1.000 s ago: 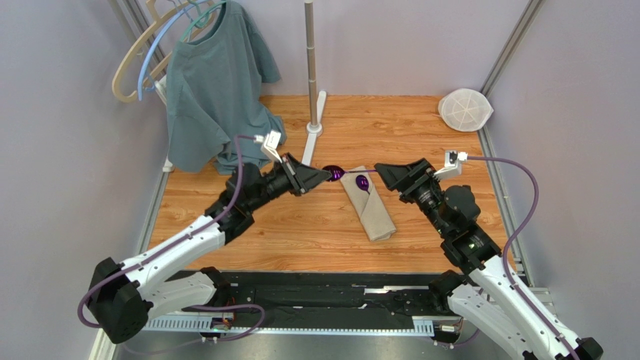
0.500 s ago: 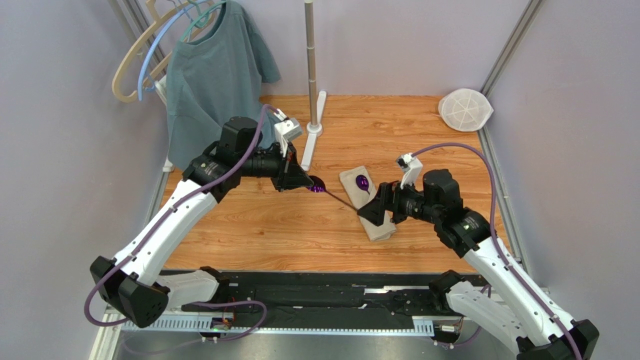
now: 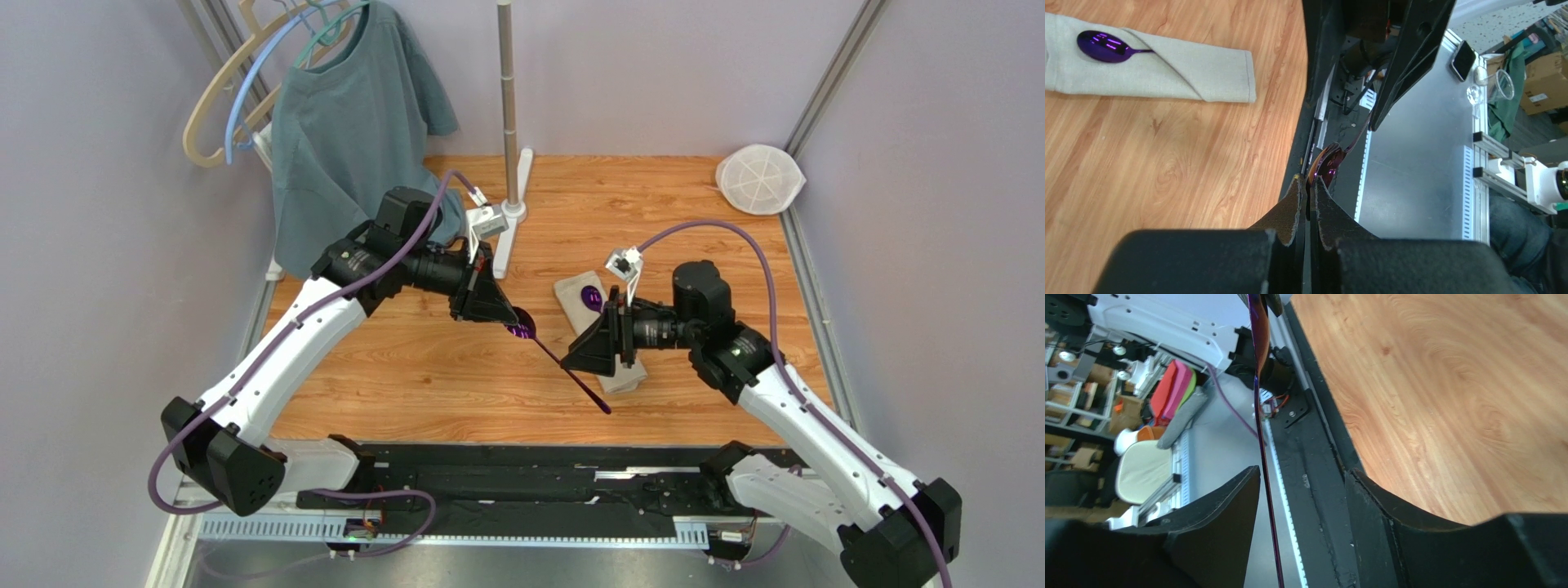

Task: Fold the napkin into a case and place the utensils inside
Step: Pass from the left arm to the right, then pass from the right arm to the left

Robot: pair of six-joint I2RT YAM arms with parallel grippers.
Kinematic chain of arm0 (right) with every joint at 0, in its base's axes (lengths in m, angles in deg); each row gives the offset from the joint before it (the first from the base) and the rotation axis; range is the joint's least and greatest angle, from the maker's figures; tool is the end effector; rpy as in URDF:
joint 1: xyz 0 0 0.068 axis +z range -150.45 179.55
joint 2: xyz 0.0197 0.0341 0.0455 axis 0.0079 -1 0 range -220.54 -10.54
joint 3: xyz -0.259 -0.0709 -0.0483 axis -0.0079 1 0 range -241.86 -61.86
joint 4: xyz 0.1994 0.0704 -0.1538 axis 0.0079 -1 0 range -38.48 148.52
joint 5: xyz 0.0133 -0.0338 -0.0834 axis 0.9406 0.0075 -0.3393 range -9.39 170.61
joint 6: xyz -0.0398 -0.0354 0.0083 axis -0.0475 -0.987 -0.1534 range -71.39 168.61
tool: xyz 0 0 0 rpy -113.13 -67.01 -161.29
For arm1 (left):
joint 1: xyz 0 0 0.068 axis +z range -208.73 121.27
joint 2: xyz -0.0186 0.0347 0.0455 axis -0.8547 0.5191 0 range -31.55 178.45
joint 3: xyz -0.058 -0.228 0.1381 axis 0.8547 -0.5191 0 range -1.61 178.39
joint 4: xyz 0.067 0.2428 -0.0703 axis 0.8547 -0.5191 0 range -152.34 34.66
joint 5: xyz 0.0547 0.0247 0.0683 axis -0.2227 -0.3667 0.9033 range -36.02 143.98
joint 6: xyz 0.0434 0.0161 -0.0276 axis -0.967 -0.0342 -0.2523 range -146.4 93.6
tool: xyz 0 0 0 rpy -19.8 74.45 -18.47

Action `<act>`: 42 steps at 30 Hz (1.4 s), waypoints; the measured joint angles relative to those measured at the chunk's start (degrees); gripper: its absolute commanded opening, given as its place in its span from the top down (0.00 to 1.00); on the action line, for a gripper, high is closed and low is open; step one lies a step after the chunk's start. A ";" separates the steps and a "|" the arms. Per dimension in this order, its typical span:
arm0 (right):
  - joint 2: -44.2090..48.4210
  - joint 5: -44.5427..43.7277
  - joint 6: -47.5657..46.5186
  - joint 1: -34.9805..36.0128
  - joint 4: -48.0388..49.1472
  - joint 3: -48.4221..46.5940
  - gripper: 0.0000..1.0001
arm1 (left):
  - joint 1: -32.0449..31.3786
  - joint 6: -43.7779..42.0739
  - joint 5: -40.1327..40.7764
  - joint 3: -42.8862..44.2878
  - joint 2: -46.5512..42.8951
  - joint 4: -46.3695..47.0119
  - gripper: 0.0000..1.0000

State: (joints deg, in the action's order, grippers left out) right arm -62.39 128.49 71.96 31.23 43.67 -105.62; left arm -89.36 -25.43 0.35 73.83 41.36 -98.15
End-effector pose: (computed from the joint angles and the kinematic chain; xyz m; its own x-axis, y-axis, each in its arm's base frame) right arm 0.1547 0.1265 0.3079 -0.6745 -0.1039 -0.7309 -0.7256 0.2758 0.6304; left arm 0.2066 -0.1556 0.3751 -0.5702 0.3261 -0.7540 0.8212 0.2027 -0.5334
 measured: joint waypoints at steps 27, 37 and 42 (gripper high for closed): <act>0.68 -5.86 16.02 3.63 21.49 8.70 1.00 | 0.00 37.81 11.87 -24.44 -12.37 46.14 0.61; 1.25 -6.56 17.35 3.54 22.53 8.87 1.00 | -0.04 41.57 12.79 -24.26 -9.66 51.91 0.61; 2.47 -7.96 16.35 3.52 20.44 8.90 1.00 | -0.07 40.76 13.77 -23.39 -9.88 50.66 0.31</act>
State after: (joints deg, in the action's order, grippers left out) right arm -59.92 120.54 88.31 34.75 64.10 -96.73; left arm -89.42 15.34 14.12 50.44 31.48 -47.48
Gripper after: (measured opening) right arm 0.016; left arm 0.409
